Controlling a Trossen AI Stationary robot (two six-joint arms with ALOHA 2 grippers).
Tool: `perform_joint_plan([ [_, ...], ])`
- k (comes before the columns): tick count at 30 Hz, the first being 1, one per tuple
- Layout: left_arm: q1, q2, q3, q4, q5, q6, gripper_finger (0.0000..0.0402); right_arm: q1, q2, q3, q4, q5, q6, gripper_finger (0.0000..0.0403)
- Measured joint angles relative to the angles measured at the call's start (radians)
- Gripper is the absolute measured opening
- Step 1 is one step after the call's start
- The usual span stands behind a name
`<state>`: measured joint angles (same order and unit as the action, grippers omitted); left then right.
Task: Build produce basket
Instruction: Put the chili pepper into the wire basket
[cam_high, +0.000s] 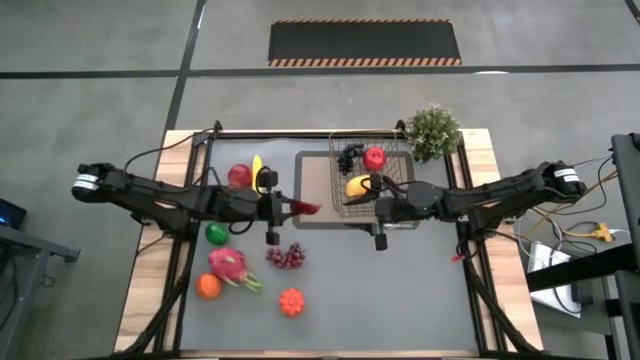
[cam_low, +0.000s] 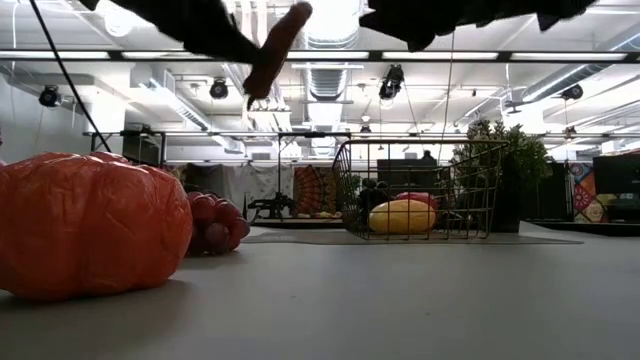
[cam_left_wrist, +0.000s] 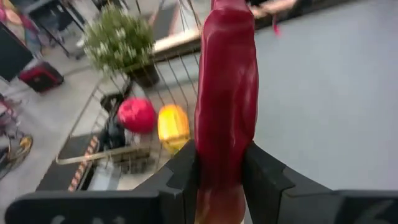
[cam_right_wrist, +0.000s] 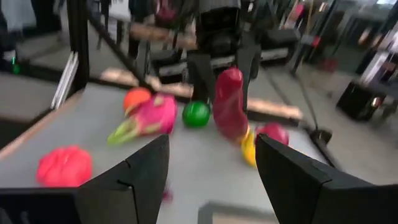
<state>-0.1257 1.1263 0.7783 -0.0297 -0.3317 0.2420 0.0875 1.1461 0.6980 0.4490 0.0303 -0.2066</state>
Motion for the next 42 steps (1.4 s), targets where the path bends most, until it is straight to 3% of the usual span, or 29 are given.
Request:
perform_joint_plan([
  [5,-0.001,0.042,-0.003,0.144,0.005,-0.002,0.0077,0.0,0.058,-0.077,0.278,0.031,0.012,0.0224],
  [9,-0.001,0.097,-0.003,0.258,0.008,-0.003,0.0077,0.0,0.12,-0.082,0.376,0.077,0.023,0.0224],
  [15,-0.001,0.189,-0.003,0.443,0.008,0.006,0.0077,-0.001,0.196,-0.038,0.423,0.086,0.022,0.0224],
  [23,-0.001,0.247,0.004,0.517,0.009,0.006,0.0077,-0.001,0.262,0.04,0.425,0.102,-0.021,0.0221],
  [26,-0.001,0.248,0.004,0.519,0.009,0.006,0.0077,-0.001,0.27,0.048,0.423,0.102,-0.031,0.0202],
  [30,-0.001,0.247,0.003,0.519,0.009,0.001,0.0079,-0.001,0.27,0.048,0.424,0.102,-0.032,0.0141],
  [34,0.0,0.246,0.003,0.514,0.012,-0.001,0.0104,-0.001,0.269,0.048,0.422,0.102,-0.03,0.0069],
  [42,0.0,0.244,0.003,0.506,0.018,0.0,0.0211,-0.001,0.26,0.048,0.392,0.104,-0.021,0.0067],
])
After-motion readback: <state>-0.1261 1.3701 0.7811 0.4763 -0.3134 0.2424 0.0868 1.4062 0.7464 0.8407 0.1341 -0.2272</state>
